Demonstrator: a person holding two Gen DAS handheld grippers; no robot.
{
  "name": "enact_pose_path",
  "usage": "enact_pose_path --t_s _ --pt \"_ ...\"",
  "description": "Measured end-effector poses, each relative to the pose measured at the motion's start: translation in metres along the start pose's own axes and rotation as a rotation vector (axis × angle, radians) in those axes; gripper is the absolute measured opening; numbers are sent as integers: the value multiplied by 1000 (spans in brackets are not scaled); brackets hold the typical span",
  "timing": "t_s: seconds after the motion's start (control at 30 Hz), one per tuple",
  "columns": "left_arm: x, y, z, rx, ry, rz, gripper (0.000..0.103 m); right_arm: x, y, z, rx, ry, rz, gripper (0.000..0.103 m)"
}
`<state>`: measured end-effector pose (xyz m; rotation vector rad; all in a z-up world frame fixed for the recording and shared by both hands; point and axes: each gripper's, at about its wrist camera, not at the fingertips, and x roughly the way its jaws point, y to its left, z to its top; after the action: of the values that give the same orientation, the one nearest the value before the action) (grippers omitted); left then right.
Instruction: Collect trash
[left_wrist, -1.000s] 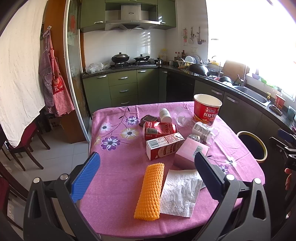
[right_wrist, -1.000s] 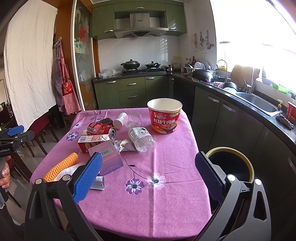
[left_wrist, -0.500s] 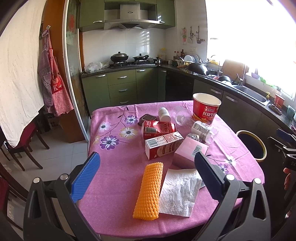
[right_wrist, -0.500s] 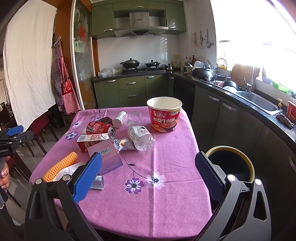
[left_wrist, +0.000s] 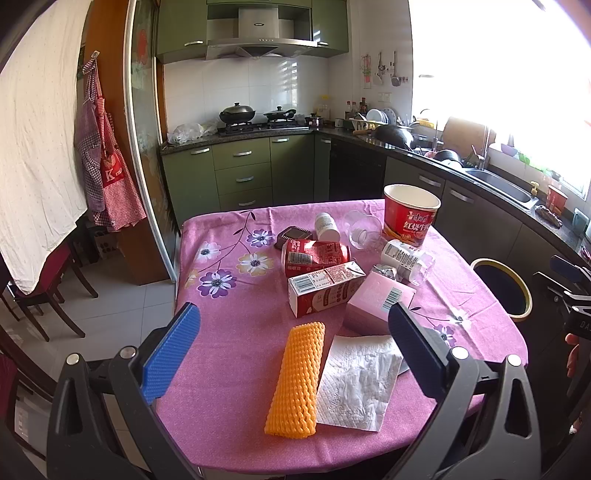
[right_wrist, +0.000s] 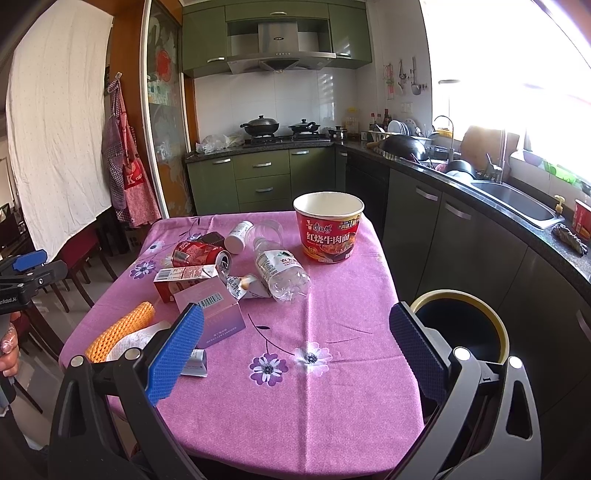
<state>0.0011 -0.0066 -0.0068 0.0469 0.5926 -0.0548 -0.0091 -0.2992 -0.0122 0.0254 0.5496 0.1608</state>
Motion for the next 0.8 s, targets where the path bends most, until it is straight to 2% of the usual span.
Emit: enact_pose_path --t_s 0.37,0.57,0.8 --pt "1 0 0 2 3 -4 97 1 -1 0 2 5 1 99" --pt "12 0 1 6 29 -19 97 9 -5 0 15 25 6 99" --pt "49 22 32 -18 40 -35 97 35 -13 18 -17 73 1 99"
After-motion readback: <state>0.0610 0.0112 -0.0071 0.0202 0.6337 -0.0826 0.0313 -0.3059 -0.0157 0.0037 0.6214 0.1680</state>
